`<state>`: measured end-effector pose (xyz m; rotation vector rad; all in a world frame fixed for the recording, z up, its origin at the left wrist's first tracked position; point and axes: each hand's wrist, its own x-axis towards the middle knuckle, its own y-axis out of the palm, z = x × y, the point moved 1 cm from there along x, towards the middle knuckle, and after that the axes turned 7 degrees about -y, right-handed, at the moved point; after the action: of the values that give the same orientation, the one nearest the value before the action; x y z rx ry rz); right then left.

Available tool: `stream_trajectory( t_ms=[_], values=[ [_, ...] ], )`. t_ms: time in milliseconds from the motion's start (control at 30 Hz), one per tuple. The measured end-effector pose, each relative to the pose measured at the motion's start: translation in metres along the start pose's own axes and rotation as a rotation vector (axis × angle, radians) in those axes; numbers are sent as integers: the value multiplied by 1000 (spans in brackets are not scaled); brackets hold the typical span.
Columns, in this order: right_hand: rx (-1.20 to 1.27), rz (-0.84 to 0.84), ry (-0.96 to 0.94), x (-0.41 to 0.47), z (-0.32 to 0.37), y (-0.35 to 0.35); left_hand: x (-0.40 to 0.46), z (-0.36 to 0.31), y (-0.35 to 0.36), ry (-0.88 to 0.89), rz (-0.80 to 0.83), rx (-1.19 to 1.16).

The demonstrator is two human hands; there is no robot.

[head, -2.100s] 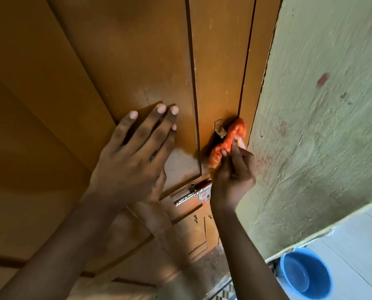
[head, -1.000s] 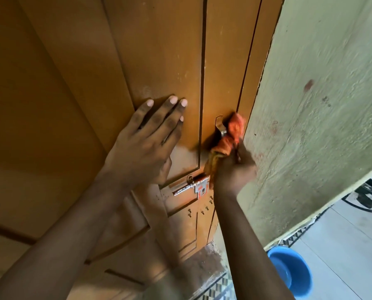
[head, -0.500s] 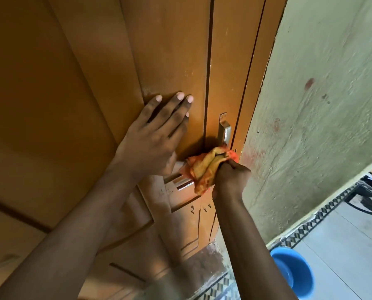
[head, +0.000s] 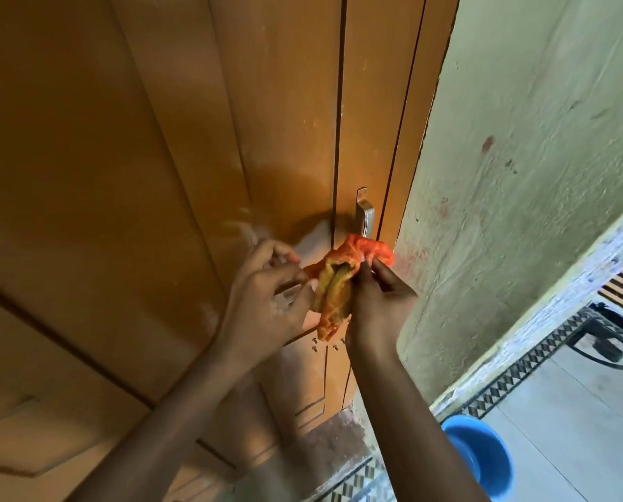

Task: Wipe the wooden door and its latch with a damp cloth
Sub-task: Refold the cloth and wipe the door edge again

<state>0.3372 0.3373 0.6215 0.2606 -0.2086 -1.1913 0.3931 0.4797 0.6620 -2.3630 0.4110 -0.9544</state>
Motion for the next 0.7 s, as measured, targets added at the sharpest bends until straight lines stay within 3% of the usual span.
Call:
stream_trajectory(
  t_ms=[133,267,400,533,600,700],
  values=[
    [1,41,-46,-13,11,-4,-23,-4,14,-253,94,-168],
    [-10,128,-28,-26,10,-7,-19,-13,20,-455,63,-318],
    [108,247,254,-27,23,-19,-13,-25,6,-463,-18,-232],
    [-177,215,409,-19,13,-52,3,-33,-8,-496,86,-41],
    [-300,268,485,-24,3,-65,12,-35,-13,-536,115,-150],
    [-225,438,663,-35,-4,-75,17,-40,-17,-660,138,-352]
  ],
)
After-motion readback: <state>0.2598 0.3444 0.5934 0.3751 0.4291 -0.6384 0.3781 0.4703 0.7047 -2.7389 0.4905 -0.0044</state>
